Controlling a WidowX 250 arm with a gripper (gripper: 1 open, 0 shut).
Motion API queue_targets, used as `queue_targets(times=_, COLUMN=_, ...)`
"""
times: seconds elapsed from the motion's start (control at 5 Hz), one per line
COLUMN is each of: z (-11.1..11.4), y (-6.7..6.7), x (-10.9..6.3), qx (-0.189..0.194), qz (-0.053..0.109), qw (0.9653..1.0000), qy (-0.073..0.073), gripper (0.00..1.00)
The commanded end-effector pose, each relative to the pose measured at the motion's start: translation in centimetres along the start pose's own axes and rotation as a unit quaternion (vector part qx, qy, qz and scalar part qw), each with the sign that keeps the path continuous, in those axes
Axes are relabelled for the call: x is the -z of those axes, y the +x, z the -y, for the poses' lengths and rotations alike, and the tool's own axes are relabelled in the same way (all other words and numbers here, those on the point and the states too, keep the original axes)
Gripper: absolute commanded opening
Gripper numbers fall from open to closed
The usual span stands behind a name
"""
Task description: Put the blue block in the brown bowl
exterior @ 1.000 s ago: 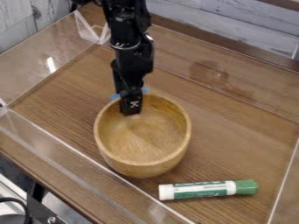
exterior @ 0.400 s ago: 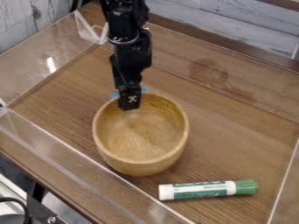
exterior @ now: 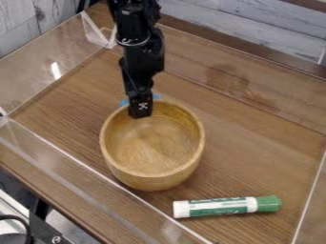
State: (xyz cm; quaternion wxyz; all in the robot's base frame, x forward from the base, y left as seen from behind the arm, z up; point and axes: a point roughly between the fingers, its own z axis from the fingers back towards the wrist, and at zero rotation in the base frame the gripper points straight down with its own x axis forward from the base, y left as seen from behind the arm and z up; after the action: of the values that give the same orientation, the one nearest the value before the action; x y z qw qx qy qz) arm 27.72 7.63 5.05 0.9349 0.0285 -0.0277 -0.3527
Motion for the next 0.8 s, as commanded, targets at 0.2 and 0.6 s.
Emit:
queue_targets(times=0.2, z=-1.21, y=0.3, x=-2.3, qx=0.01, qz=0.029, qw=0.9988, qy=0.038, gripper=1.0)
queue_targets(times=0.6, z=-1.08, y=0.4, x=-1.96, qx=0.024, qz=0.033, qw=0.9986, qy=0.033, gripper=1.0)
